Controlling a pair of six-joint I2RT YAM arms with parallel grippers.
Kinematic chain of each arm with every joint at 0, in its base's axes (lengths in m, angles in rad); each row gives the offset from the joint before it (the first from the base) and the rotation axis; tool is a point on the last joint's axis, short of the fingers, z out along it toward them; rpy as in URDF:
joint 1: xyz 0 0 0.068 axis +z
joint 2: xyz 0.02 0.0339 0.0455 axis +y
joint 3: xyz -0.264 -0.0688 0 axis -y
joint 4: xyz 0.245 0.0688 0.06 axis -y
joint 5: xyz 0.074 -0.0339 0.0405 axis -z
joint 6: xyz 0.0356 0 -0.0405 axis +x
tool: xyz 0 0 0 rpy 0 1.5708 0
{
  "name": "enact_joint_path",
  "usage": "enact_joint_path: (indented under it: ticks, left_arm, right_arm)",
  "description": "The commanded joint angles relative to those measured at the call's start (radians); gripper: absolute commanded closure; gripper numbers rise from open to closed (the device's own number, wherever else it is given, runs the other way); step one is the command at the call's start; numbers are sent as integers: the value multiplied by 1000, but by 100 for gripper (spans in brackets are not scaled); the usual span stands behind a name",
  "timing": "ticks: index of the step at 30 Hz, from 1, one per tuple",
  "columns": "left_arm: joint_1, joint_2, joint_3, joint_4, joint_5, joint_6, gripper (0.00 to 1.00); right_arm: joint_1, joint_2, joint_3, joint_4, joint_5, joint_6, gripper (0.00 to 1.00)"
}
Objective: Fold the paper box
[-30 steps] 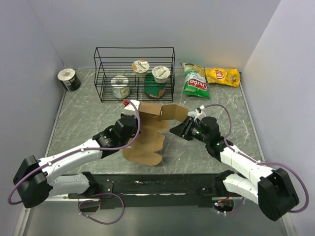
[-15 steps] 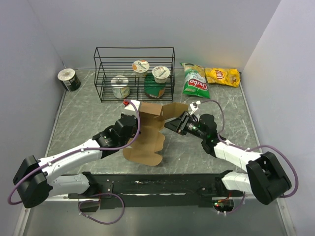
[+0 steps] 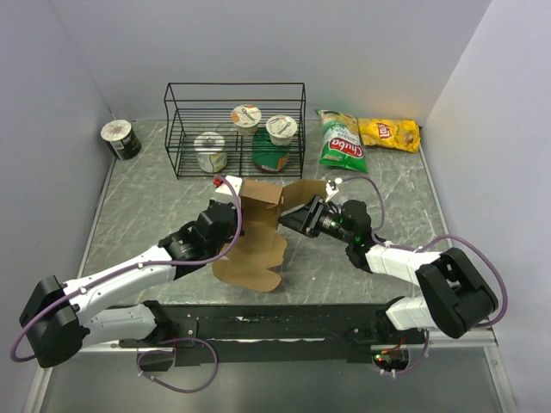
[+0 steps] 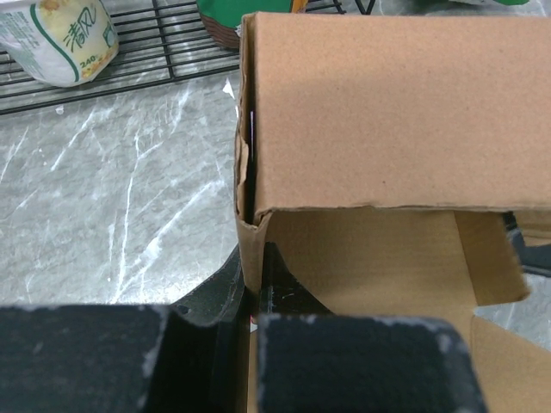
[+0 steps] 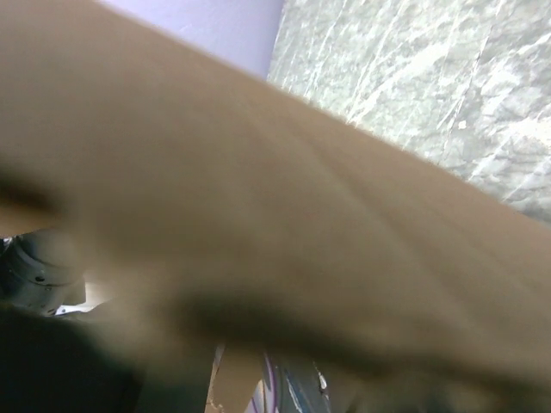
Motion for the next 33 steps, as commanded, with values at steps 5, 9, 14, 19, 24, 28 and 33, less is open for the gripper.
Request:
enact_joint_path:
  ticks: [5, 9, 14, 19, 24, 28, 33]
  left_arm:
    - [0, -19, -1, 67, 47, -38, 99]
    - [0, -31, -6, 75, 48, -37, 99]
    - [0, -38, -10, 79, 53, -46, 99]
    - [0, -40, -7, 78, 50, -48, 99]
    - [0, -45, -9, 76, 51, -49, 99]
    - [0, -46, -9, 79, 53, -51, 99]
    - [0, -43, -7, 73, 39, -46, 99]
  right_arm:
    - [58, 67, 33, 187, 1, 53, 46]
    - [61, 94, 33, 228, 9, 65, 46]
    - [69, 126, 38, 305, 10, 105, 57]
    - [72, 131, 53, 307, 6, 105, 68]
    - [73, 119, 52, 299, 13, 97, 75]
    - [73, 107, 52, 287, 27, 85, 80]
    - [75, 71, 62, 241, 30, 39, 70]
